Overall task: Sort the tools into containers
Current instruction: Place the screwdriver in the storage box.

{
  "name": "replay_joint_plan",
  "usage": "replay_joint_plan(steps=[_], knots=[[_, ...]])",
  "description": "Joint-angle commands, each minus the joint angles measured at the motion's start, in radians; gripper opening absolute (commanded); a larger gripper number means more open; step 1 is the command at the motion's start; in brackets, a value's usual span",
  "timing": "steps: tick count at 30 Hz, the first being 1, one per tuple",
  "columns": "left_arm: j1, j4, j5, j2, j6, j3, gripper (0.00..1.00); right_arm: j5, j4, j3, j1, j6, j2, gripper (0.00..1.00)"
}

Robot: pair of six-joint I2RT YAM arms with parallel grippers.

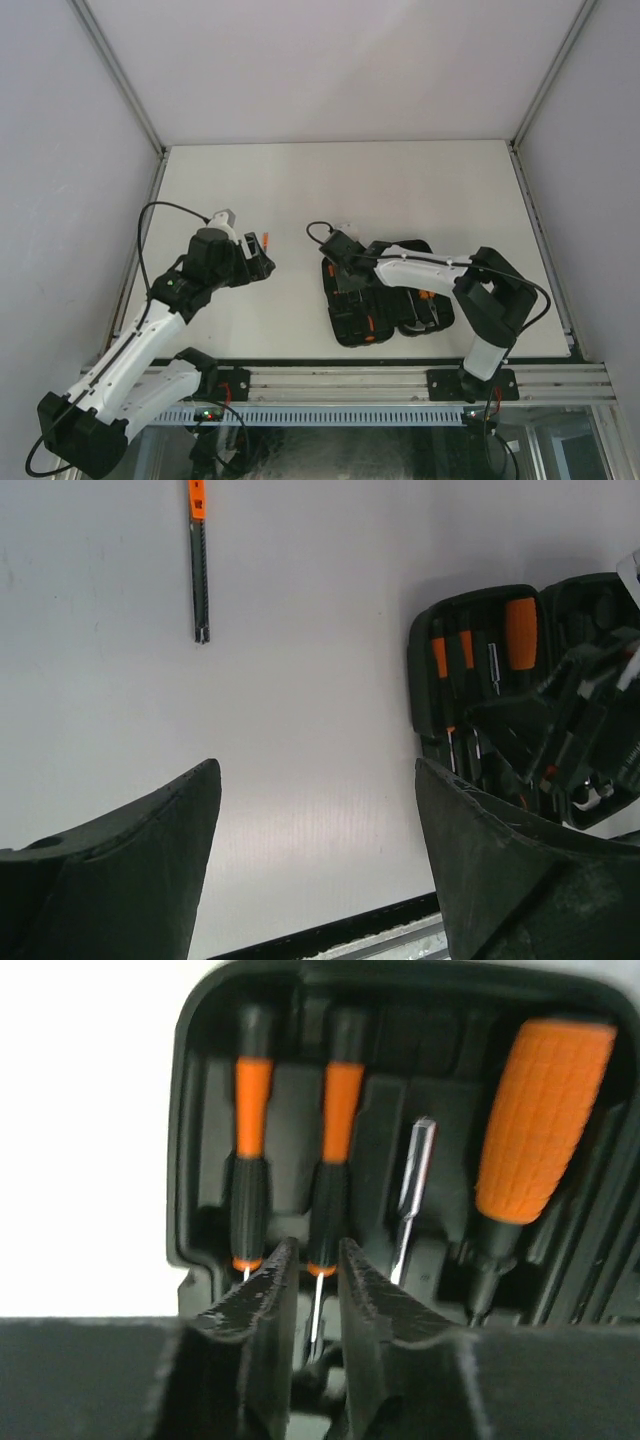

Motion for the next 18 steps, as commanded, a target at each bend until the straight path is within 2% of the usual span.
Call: replay_joint_plan(steps=[1,5,11,14,18], knots=[[-0.006,-0.012,-0.021,-0.016,-0.019,-0.014,0.82,-0.084,-0.052,-0.043,-0.019,-0.004,-0.112,0.27],[-0.005,-0.024,-0.024,-0.008,-0.016,-0.003,0.83,-0.137,0.027,-0.037,-0.065,-0.033,-0.222,0.34],[-0.005,-0.043,-0.057,0.018,-0.010,0.016,0.84,-0.015,-0.038,-0.056,-0.085,-0.054,-0.356,0.35],[-0.006,-0.044,-0.075,0.042,-0.005,0.025,0.84,0.012,-0.082,-0.125,-0.106,-0.039,-0.423,0.36],[-0.005,-0.038,-0.089,0.097,0.006,0.045,0.84,-0.026,-0.093,-0.251,-0.138,-0.016,-0.544,0.36]])
